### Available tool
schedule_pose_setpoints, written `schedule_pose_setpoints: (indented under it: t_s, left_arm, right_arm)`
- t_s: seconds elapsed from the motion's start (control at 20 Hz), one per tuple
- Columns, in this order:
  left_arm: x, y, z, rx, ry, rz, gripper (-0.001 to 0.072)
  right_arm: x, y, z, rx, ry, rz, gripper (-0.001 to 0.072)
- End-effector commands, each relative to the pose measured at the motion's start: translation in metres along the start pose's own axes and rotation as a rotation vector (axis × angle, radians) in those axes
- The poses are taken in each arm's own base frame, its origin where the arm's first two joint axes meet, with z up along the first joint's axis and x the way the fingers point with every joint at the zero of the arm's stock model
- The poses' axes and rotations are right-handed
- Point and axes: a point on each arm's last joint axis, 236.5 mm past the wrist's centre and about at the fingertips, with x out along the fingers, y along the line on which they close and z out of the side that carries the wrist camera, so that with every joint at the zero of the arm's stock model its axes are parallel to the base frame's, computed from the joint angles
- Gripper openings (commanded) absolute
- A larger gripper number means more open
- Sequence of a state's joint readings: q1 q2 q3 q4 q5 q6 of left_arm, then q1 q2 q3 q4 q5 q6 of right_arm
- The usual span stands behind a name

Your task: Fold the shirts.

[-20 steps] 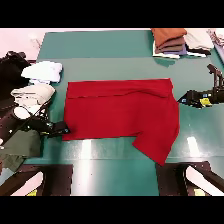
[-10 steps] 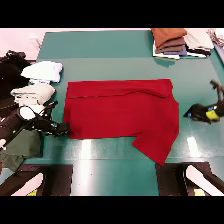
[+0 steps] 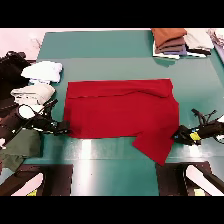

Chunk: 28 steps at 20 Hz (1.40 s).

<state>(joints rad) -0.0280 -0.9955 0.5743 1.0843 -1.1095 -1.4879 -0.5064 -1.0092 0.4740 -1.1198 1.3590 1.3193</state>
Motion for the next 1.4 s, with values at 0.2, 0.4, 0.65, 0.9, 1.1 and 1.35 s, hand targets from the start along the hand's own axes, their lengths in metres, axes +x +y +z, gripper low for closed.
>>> schedule_pose_setpoints:
  t_s: [0.2,0.4,0.65,0.9,1.1,1.35]
  left_arm:
    - [-0.012,-0.006,-0.005,0.049,0.001,-0.004,0.0025]
    - [-0.046,-0.014,-0.032,0.111,-0.013,0.01,0.0026]
    - [-0.075,-0.016,-0.072,0.135,0.006,0.032,0.0026]
    - [-0.076,-0.02,-0.022,0.1,-0.184,0.025,0.0025]
    - [-0.071,-0.022,0.043,0.078,-0.247,0.035,0.0025]
    - [-0.072,-0.031,0.148,0.062,-0.334,0.039,0.0026]
  right_arm:
    - [0.018,0.015,-0.006,-0.161,0.033,-0.059,0.0013]
    - [-0.031,0.014,-0.014,-0.257,-0.01,-0.195,0.0014]
    - [-0.081,0.009,-0.045,-0.315,-0.122,-0.314,0.0013]
    - [-0.087,0.017,-0.032,-0.332,-0.213,-0.302,0.0012]
    - [-0.106,0.058,0.034,-0.427,-0.303,-0.291,0.0012]
    - [-0.101,0.115,0.136,-0.52,-0.289,-0.291,0.0012]
